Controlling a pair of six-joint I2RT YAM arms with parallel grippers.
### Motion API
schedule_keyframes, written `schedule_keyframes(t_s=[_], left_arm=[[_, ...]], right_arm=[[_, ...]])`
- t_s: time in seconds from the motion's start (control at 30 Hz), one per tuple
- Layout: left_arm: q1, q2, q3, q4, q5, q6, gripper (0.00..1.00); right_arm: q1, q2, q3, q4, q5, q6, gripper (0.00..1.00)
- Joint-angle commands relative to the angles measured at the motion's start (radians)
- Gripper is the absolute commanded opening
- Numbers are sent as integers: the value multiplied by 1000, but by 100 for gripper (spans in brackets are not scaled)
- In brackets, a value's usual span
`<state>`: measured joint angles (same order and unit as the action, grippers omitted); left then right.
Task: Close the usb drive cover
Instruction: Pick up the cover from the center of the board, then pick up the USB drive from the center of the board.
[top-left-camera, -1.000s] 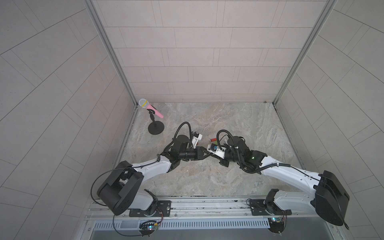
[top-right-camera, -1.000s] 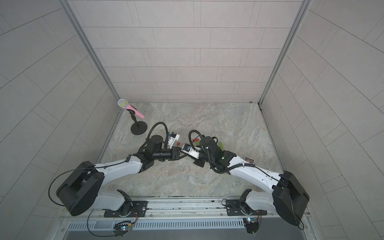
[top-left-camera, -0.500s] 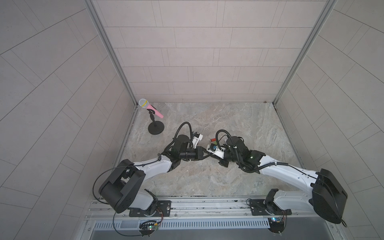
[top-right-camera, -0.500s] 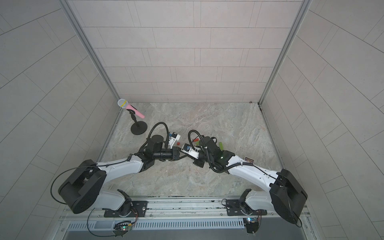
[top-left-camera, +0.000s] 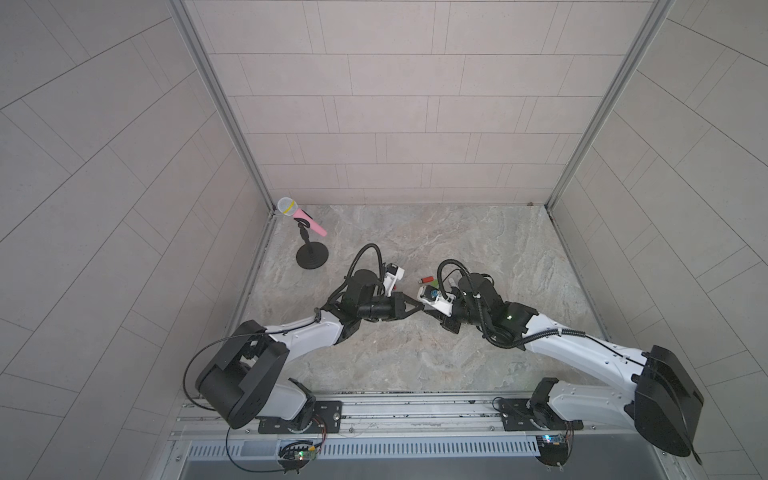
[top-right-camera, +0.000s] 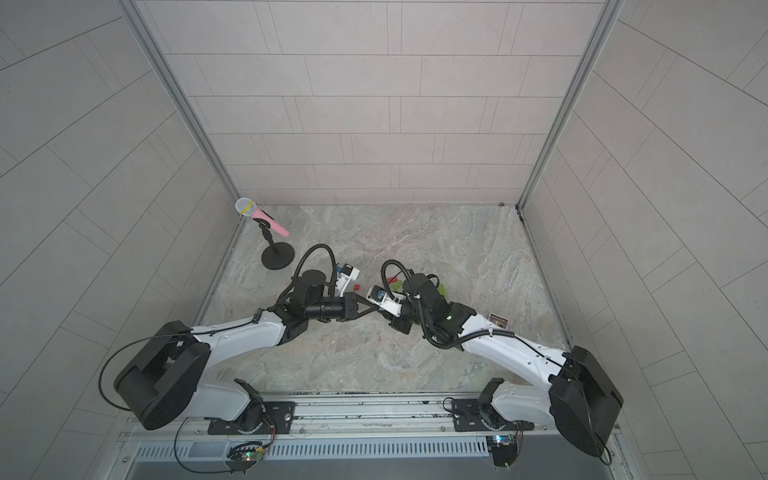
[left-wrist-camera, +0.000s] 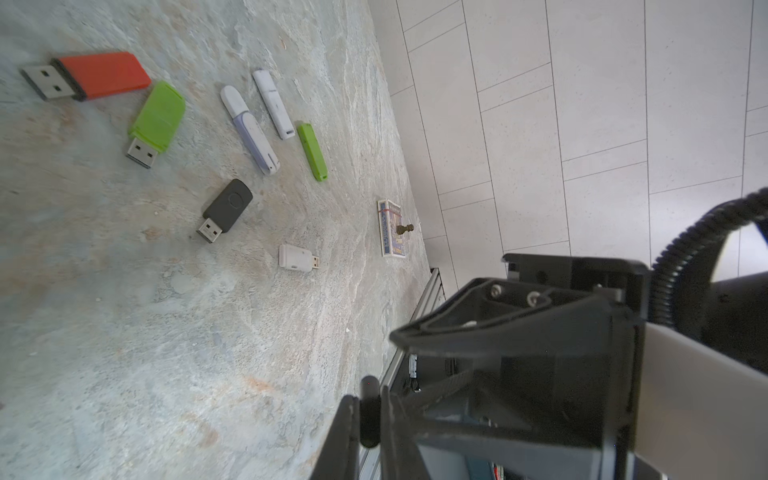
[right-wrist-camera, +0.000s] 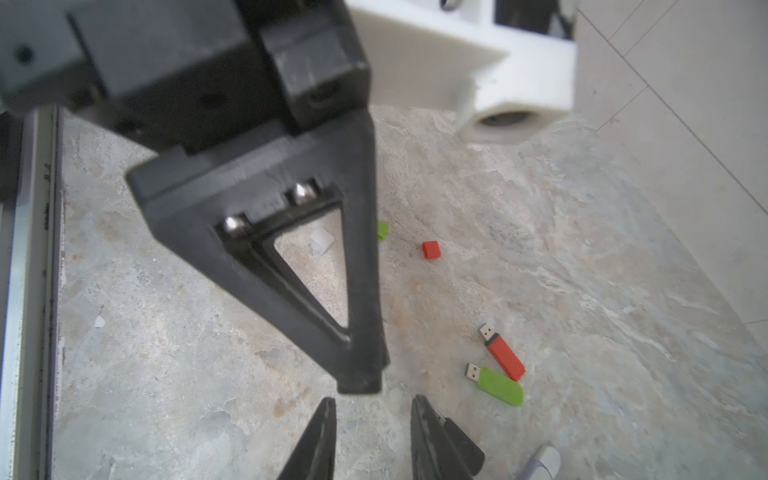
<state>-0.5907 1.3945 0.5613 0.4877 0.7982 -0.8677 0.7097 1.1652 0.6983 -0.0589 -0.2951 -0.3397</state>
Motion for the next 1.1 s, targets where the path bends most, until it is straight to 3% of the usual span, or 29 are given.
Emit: schedule_keyframes(t_s=[0.0, 0.17, 0.47, 0.67, 1.07], left_arm=[[39, -47, -28, 8, -18, -2, 10], [93, -73, -53, -7, -12, -7, 10], [163, -128, -79, -67, -28, 4, 10], [197, -179, -86, -152, -38, 51, 10], [243, -214, -87, -225, -22, 101, 10]], right_arm=[[-75, -40, -16, -32, -11, 8, 35], [-179, 16, 30, -147, -59, -22, 38], [-184, 327, 292, -565, 40, -305, 40], [-185, 483, 406, -634, 86, -437, 40], [-179, 693, 568, -638, 92, -545, 41]])
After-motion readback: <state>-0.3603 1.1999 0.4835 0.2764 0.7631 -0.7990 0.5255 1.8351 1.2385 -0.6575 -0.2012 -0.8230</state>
